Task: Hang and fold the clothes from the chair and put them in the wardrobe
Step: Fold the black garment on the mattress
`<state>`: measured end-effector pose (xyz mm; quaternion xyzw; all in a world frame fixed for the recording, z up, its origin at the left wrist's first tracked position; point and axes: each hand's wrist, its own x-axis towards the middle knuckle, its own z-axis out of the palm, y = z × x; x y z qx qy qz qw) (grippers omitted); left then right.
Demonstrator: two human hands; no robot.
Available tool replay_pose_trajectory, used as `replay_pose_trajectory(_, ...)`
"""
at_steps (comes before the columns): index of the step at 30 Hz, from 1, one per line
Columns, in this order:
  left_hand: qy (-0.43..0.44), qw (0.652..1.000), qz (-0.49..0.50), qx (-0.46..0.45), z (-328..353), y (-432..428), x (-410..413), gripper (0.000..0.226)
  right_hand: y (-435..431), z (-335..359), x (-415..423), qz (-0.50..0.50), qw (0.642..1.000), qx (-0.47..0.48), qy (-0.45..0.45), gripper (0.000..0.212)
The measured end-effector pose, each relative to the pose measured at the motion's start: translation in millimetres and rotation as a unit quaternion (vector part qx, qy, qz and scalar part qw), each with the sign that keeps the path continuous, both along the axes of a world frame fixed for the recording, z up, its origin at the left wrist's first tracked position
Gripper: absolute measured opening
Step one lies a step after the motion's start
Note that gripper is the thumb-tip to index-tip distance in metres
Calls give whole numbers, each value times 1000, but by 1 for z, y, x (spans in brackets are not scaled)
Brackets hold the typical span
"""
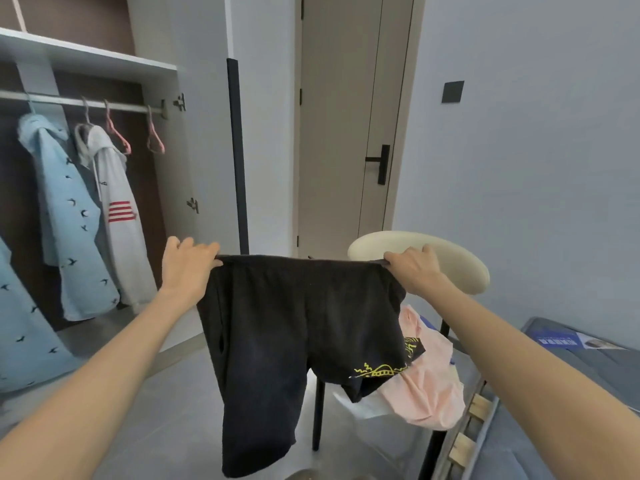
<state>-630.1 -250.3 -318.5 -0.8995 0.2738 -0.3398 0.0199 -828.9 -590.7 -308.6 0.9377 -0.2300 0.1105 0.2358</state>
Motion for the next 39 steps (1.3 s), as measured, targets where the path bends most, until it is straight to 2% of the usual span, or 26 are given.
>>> replay_pose_trajectory(4, -1, 999, 40, 15, -10, 8, 4, 18, 4, -4, -5, -1, 994, -51, 95, 40)
replay_pose_trajectory(6, -17, 999, 44, 15, -10, 10, 4, 16, 6, -3, -5, -7, 992, -68, 102, 40)
replay_pose_trajectory(7, -22, 998, 50, 10, -8, 12, 4, 15, 7, -2, -2, -4, 995, -66, 75, 37)
replay_pose_trajectory(10, -16, 996, 89, 3, -1, 19, 6, 14, 18, 5, 8, 26, 995, -58, -79, 27)
replay_pose_trajectory(12, -11, 993, 118, 2, 2, 26, 5, 15, 27, 12, 16, 40, 987, -40, -151, 32)
replay_pose_trajectory(14, -3, 991, 137, 4, 1, 34, 2, 15, 34, 14, 23, 45, 985, -21, -167, 41)
replay_pose_trajectory(16, 15, 988, 152, 14, -6, 43, 0, 20, 44, 14, 29, 59, 987, -32, -145, 43)
replay_pose_trajectory(18, 32, 983, 179, 25, -12, 53, 0, 25, 53, 13, 37, 72, 986, -50, -143, 36)
replay_pose_trajectory(21, 27, 977, 210, 11, -12, 72, 4, 32, 67, 14, 51, 105, 973, -51, -198, 15)
replay_pose_trajectory(23, 24, 976, 215, -17, -10, 85, 7, 40, 72, 13, 60, 99, 962, -51, -250, 20)
replay_pose_trajectory(25, 28, 975, 216, -31, -10, 96, 7, 44, 76, 8, 65, 102, 963, -29, -246, 18)
replay_pose_trajectory(28, 60, 971, 232, 24, -22, 108, 0, 46, 83, -13, 72, 102, 985, 13, -141, 12)
replay_pose_trajectory(30, 75, 965, 246, 45, -31, 116, -2, 50, 91, -24, 75, 116, 987, 14, -113, 12)
replay_pose_trajectory(32, 84, 960, 265, 30, -33, 126, -1, 55, 99, -24, 82, 152, 979, 14, -134, 22)
replay_pose_trajectory(35, 76, 956, 284, 21, -27, 140, -1, 57, 108, -19, 94, 177, 966, 51, -184, 16)
replay_pose_trajectory(39, 72, 952, 294, 46, -30, 151, 0, 52, 113, -29, 108, 150, 952, 204, -171, 10)
